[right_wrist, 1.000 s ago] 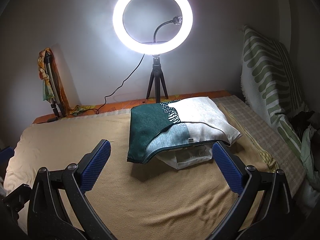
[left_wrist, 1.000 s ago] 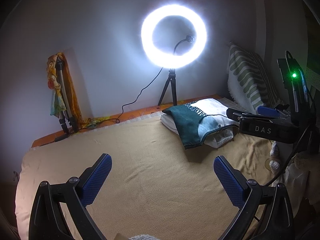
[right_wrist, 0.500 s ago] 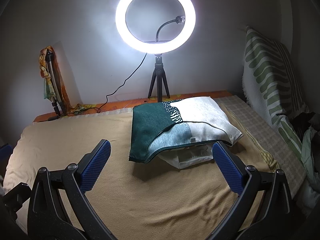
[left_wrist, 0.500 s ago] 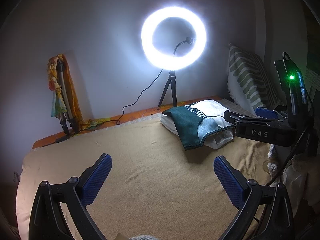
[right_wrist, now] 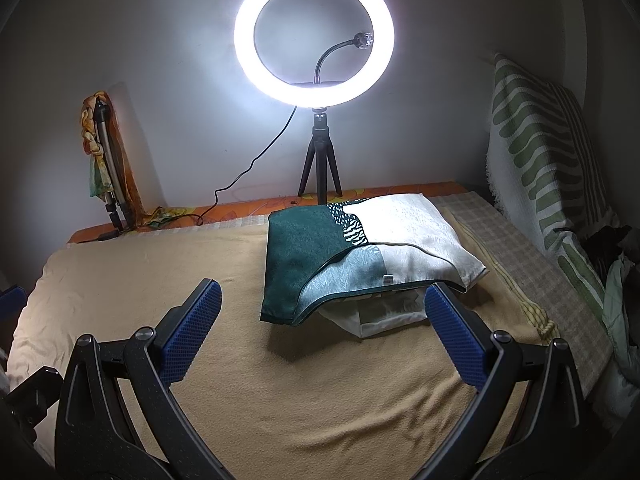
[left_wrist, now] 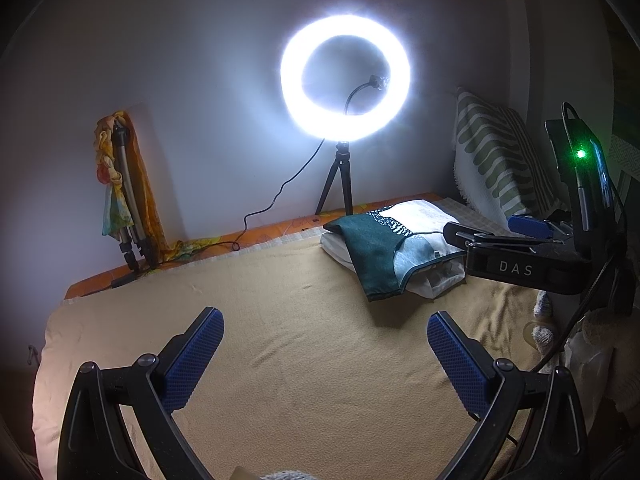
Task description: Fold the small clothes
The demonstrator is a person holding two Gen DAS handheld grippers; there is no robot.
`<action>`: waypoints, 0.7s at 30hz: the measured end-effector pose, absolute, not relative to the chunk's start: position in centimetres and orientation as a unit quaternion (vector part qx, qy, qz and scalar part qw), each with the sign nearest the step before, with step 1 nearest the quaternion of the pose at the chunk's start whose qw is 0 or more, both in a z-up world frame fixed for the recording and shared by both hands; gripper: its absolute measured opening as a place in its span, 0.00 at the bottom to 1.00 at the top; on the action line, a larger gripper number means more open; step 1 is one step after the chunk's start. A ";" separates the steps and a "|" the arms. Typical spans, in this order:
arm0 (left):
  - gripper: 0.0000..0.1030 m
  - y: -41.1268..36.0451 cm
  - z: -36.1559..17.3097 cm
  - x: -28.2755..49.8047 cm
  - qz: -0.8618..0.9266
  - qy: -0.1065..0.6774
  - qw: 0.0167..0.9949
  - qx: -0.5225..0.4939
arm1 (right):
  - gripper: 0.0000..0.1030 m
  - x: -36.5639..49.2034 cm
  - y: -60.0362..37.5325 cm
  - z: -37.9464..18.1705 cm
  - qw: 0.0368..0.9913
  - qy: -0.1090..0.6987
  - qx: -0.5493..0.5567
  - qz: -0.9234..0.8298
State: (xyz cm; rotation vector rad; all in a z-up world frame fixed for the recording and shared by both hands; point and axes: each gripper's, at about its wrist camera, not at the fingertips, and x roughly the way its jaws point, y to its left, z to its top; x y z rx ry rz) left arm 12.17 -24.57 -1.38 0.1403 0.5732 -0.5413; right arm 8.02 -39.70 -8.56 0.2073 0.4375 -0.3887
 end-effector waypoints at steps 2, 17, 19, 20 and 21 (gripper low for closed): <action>1.00 -24.6 -1.3 12.2 -0.263 0.279 0.921 0.067 | 1.00 8.1 -39.6 -8.5 0.952 0.216 0.102 -0.191; 1.00 -24.6 -1.4 12.0 -0.261 0.270 0.924 0.073 | 1.00 8.2 -39.5 -8.5 0.953 0.216 0.098 -0.189; 1.00 -24.6 -1.4 11.9 -0.261 0.269 0.924 0.073 | 1.00 8.2 -39.4 -8.5 0.953 0.216 0.098 -0.190; 1.00 -24.6 -1.5 11.9 -0.261 0.269 0.924 0.073 | 1.00 8.2 -39.4 -8.5 0.953 0.216 0.099 -0.190; 1.00 -24.6 -1.4 11.9 -0.263 0.268 0.924 0.073 | 1.00 8.2 -39.4 -8.5 0.953 0.216 0.099 -0.189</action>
